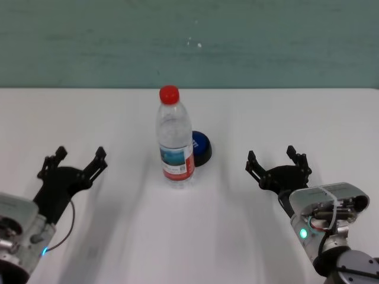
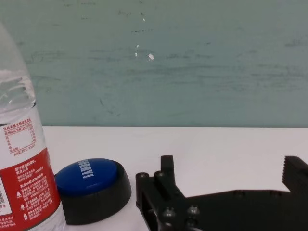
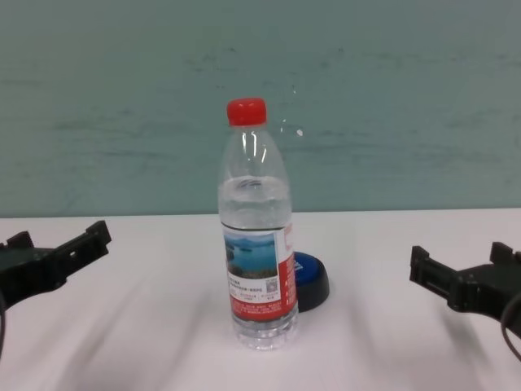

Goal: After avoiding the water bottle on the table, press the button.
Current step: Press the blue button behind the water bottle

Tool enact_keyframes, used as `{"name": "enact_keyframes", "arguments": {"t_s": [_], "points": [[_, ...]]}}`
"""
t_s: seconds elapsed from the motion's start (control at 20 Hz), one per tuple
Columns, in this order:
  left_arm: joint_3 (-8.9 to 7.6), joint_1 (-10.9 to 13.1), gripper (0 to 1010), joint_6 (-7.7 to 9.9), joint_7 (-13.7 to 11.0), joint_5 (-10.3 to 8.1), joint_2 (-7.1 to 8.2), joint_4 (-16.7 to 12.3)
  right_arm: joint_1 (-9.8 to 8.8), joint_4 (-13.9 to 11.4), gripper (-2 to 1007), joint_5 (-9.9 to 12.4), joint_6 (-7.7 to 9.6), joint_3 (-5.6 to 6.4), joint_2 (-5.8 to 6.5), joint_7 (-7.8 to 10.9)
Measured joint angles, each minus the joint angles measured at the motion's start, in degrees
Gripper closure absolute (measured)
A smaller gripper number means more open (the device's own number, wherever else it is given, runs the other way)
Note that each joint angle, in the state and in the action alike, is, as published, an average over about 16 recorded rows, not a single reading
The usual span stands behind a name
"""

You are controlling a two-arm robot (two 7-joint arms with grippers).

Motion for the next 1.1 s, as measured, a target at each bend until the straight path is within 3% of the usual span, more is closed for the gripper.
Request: {"name": "enact_keyframes", "arguments": {"t_s": [0.45, 0.75, 1.1], "points": [[-1.35, 4.44, 0, -0.86, -2.65, -1.15, 1.27, -4.43, 0.0, 0.0, 1, 0.0, 0.0, 0.0, 0.0, 0.0], [-0.77, 6.37, 0, -1.7, -3.61, -1.18, 1.85, -6.65, 0.0, 0.0, 1, 0.0, 0.0, 0.0, 0.0, 0.0], [0.62, 7.01, 0, -2.44, -3.82, -0.3, 2.0, -7.81, 0.0, 0.0, 1, 0.0, 0.0, 0.0, 0.0, 0.0]]}}
